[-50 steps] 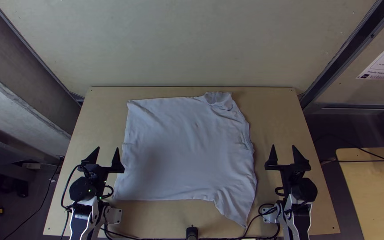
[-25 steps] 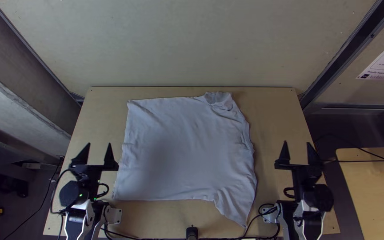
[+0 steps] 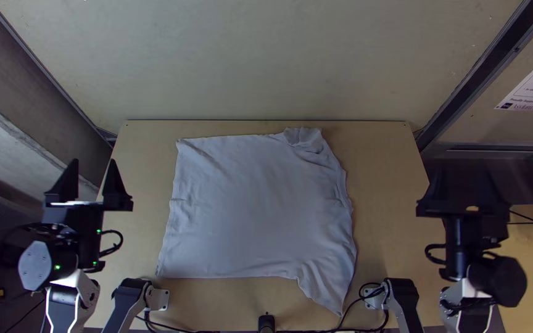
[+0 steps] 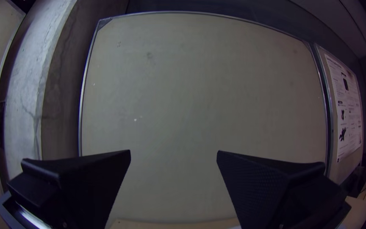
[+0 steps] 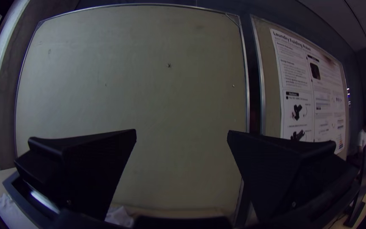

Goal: Fold the t-shirt

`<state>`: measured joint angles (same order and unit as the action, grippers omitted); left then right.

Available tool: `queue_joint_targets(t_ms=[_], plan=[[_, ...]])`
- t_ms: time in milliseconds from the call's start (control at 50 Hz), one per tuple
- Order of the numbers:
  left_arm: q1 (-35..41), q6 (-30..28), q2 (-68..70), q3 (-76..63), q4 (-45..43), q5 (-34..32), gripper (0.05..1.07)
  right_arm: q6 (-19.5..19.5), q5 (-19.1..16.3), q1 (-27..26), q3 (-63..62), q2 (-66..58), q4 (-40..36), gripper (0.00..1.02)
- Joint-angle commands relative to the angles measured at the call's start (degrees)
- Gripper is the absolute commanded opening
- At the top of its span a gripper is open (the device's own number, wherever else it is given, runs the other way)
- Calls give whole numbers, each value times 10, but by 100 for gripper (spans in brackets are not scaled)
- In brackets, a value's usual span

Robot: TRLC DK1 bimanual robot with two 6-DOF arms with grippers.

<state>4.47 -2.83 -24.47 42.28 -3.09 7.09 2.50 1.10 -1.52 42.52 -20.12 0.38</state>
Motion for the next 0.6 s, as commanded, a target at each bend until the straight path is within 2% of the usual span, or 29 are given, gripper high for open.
queue_joint_targets(t_ms=[0, 160, 300, 420, 580], plan=[[3, -5, -47, 59, -12, -2, 103, 15, 5, 3, 64, -66, 10, 99], [8, -1, -115, 143, -2, -2, 103, 15, 5, 4, 143, -154, 1, 99], [14, 0, -180, 222, 41, -2, 103, 15, 5, 26, 195, -212, -13, 99], [15, 12, -236, 284, 78, -1, 103, 9, 5, 39, 263, -274, -77, 99], [16, 58, -294, 333, 101, 5, 103, -19, 5, 42, 340, -352, -145, 99]])
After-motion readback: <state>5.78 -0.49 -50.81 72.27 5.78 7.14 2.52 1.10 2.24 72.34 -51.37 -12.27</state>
